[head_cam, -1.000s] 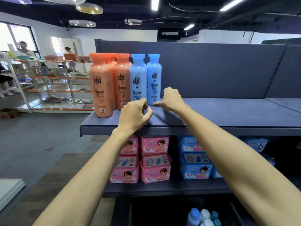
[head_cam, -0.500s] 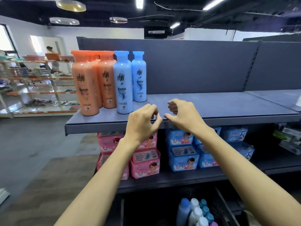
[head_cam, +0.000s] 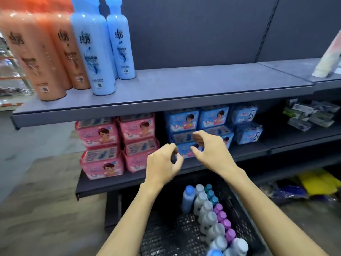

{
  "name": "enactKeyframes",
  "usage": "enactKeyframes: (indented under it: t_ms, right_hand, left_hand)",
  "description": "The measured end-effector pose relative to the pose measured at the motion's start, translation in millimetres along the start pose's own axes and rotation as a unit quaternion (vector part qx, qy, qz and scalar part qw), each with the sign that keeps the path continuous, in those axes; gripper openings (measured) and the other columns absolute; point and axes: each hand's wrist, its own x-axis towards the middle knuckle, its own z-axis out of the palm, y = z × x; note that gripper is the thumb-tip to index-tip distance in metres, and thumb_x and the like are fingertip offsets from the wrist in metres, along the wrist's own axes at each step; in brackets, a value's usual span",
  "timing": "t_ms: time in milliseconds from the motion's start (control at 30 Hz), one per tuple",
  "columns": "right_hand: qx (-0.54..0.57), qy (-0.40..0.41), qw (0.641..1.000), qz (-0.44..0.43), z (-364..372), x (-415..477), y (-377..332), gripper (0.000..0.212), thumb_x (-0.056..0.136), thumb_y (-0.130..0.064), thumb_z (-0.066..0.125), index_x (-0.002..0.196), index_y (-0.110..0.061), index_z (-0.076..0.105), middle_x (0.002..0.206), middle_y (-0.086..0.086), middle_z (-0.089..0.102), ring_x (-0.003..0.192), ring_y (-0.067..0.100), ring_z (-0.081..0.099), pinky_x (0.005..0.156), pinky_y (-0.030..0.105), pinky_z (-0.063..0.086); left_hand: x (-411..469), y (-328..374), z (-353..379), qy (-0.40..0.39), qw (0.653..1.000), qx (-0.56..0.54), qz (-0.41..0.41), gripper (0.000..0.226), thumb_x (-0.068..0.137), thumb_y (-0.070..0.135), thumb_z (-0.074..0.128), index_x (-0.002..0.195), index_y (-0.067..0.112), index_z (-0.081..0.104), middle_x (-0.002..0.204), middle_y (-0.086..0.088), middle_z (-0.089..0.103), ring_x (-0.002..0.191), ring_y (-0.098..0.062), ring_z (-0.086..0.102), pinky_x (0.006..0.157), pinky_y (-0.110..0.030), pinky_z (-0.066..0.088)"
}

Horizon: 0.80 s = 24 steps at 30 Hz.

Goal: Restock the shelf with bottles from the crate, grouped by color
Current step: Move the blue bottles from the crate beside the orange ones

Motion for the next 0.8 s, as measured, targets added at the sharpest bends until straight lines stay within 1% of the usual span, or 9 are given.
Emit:
enactKeyframes:
  t_ms: [200,267,367,433,500,600,800]
  right_hand:
    - [-0.007,-0.086,0.992,0.095,53,-23,53,0.047,0.085,-0.023,0.073,0.128,-0.009,0.061,0.117,0.009,0.071,0.111,0.026,0.066,0.096,0.043,0.052]
    - [-0.003,-0.119,0.984,0.133,71,-29,69,0.049,0.085,-0.024,0.074,0.129,-0.008,0.060,0.117,0.010,0.071,0.109,0.025,0.066,0.095,0.040,0.052]
    - [-0.005,-0.168,0.969,0.183,100,-39,94,0.045,0.084,-0.023,0.073,0.125,-0.008,0.062,0.117,0.010,0.070,0.110,0.026,0.065,0.094,0.038,0.052]
    - [0.000,-0.201,0.956,0.214,120,-46,110,0.049,0.085,-0.022,0.072,0.130,-0.008,0.060,0.120,0.010,0.069,0.113,0.026,0.064,0.096,0.038,0.051]
    - [-0.004,-0.226,0.946,0.234,139,-53,126,0.050,0.084,-0.021,0.072,0.130,-0.007,0.059,0.118,0.010,0.069,0.113,0.028,0.063,0.095,0.038,0.051]
    - [0.000,-0.256,0.931,0.262,164,-62,143,0.045,0.084,-0.019,0.072,0.124,-0.006,0.057,0.112,0.012,0.067,0.107,0.032,0.063,0.090,0.041,0.053]
    - [-0.001,-0.295,0.911,0.289,204,-66,166,0.041,0.085,-0.019,0.068,0.121,-0.009,0.051,0.109,0.014,0.064,0.102,0.033,0.062,0.080,0.035,0.050]
  left_hand:
    - [-38,-4,39,-0.073,0.996,-0.001,-0.049,0.011,0.078,0.032,0.055,0.074,0.023,0.049,0.065,0.007,0.052,0.059,-0.014,0.051,0.055,-0.031,0.041]
    - [-48,-9,50,-0.099,0.993,0.006,-0.064,0.012,0.079,0.033,0.055,0.073,0.024,0.047,0.064,0.007,0.050,0.058,-0.012,0.048,0.055,-0.031,0.041]
    - [-63,-17,64,-0.126,0.988,0.013,-0.090,0.012,0.079,0.031,0.057,0.074,0.024,0.048,0.064,0.007,0.051,0.058,-0.012,0.048,0.054,-0.030,0.041]
    - [-72,-22,74,-0.142,0.984,0.019,-0.104,0.011,0.079,0.030,0.057,0.074,0.024,0.049,0.064,0.007,0.052,0.057,-0.011,0.049,0.053,-0.029,0.039]
    - [-80,-27,82,-0.155,0.980,0.025,-0.118,0.010,0.078,0.030,0.057,0.074,0.024,0.050,0.064,0.007,0.052,0.057,-0.011,0.049,0.052,-0.028,0.038]
    - [-93,-31,91,-0.169,0.975,0.026,-0.140,0.010,0.077,0.030,0.056,0.073,0.025,0.049,0.063,0.007,0.052,0.056,-0.011,0.048,0.051,-0.030,0.041]
    - [-111,-42,104,-0.186,0.967,0.033,-0.170,0.009,0.079,0.030,0.054,0.075,0.025,0.049,0.064,0.007,0.051,0.057,-0.011,0.049,0.052,-0.032,0.045]
